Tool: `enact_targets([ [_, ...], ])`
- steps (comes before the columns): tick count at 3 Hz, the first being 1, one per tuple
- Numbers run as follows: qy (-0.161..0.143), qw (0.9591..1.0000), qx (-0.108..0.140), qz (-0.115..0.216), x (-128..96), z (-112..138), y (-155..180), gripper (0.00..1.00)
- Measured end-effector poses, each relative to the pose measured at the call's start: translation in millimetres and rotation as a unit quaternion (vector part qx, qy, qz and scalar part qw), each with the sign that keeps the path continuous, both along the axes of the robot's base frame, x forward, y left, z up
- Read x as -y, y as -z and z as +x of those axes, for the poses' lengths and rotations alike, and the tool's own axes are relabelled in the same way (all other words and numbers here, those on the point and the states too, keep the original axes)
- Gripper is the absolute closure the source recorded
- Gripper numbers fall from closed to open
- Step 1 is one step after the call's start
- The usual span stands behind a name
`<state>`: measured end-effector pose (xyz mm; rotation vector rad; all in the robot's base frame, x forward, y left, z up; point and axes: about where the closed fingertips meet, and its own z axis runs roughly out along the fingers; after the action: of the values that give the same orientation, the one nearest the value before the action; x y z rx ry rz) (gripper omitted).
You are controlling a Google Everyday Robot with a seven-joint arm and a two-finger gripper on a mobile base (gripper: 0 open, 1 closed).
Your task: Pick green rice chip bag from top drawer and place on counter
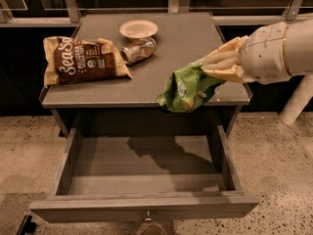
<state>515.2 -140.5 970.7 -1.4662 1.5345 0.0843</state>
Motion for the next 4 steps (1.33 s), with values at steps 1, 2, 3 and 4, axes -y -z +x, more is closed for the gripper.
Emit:
enact_targets([
  [1,-0.015,0.9997,0.004,0.02,-7.5,36.1,-5.7,1.0],
  [2,-0.013,0.9996,-0.001,0.025,-16.5,69.8,-6.0,1.0],
  [3,-0.004,0.9994,-0.014,0.032,-21.2,95.4,0.2,1.0],
  [4,0.009,0.9989,-0.022,0.04,-20.8,112.7,8.4,1.0],
])
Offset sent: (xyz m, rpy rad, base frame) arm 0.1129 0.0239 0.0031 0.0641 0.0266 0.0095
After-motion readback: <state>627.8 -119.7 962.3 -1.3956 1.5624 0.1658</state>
